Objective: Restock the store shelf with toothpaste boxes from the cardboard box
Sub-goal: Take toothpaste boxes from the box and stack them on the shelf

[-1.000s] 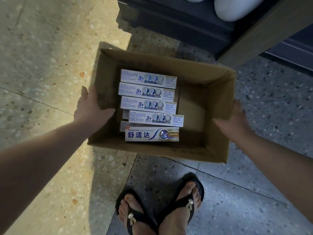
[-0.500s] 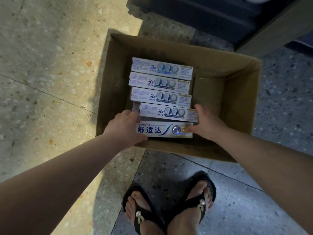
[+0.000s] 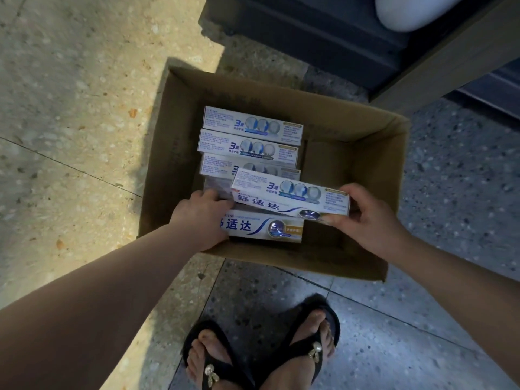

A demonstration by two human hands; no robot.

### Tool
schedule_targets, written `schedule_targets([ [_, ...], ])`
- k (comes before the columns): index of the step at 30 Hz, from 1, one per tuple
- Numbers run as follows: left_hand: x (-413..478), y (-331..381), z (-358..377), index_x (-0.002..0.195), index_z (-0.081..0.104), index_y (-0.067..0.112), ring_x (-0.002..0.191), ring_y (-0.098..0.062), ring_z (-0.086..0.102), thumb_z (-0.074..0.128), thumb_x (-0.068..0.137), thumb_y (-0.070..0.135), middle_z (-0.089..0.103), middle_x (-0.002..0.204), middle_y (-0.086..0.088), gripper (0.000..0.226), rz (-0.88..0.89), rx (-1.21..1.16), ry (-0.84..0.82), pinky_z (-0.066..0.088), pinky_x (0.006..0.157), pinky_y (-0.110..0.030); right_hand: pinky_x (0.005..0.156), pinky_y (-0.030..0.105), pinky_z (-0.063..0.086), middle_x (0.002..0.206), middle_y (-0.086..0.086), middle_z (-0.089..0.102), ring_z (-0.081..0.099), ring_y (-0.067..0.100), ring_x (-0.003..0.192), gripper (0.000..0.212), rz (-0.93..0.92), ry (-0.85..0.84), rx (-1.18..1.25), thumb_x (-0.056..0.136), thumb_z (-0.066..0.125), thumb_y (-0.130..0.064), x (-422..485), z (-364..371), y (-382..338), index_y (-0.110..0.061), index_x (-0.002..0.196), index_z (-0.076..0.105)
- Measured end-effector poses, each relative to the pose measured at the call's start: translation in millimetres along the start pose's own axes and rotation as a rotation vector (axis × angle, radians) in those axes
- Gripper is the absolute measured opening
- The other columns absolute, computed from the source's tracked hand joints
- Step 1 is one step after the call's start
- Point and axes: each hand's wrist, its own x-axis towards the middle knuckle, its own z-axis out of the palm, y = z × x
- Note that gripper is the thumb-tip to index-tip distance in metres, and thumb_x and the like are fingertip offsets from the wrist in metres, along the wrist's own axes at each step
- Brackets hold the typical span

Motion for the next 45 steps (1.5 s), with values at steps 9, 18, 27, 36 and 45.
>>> schedule_targets([
  [9,-27,8,-25,0.120,0.043,0.024,0.105,-0.019,0.054,0.072,0.072,0.026,0.047,0.126,0.001,0.057,0.109,-0.315,0.001,0.052,0.085,-0.034,0.062,0.016,0.056,0.098,-0.004,0.065,0.068,0.001,0.077,0.016,0.056,0.100,0.508,0.084,0.060,-0.015,-20,-28,-16,-0.028,0.089,0.053],
  [18,-146,32,-123,0.093,0.053,0.028,0.082,-0.015,0.060,0.072,0.070,0.000,0.053,0.109,-0.005,0.041,0.051,-0.931,0.059,0.053,0.071,-0.030,0.067,0.021,0.058,0.087,-0.013,0.070,0.067,0.004,0.081,0.013,0.002,0.198,0.504,0.078,0.061,-0.026,-99,-117,-93,-0.028,0.089,0.055],
  [27,-291,65,-265,0.096,0.057,0.025,0.078,-0.019,0.070,0.067,0.073,-0.012,0.064,0.103,-0.015,0.045,0.166,-1.327,0.043,0.058,0.059,-0.027,0.060,0.015,0.054,0.088,-0.007,0.072,0.065,-0.002,0.068,0.047,-0.014,0.443,0.596,0.048,0.078,-0.056,-235,-211,-198,-0.033,0.085,0.060],
  [36,-446,120,-372,0.094,0.060,0.023,0.065,-0.007,0.066,0.074,0.044,0.012,0.073,0.075,-0.001,0.053,0.411,-1.327,0.168,0.051,0.056,-0.012,0.056,0.017,0.053,0.084,-0.002,0.074,0.065,0.003,0.068,0.033,-0.077,0.655,0.711,0.065,0.079,-0.032,-420,-293,-285,-0.019,0.088,0.059],
  [45,-569,244,-425,0.097,0.059,0.017,0.070,-0.013,0.067,0.080,0.039,0.015,0.073,0.077,-0.007,0.062,0.754,-1.296,0.004,0.056,0.059,-0.020,0.043,0.015,0.043,0.067,-0.004,0.064,0.048,0.004,0.046,0.047,-0.084,0.947,0.743,0.058,0.076,-0.042,-634,-362,-279,-0.015,0.094,0.063],
])
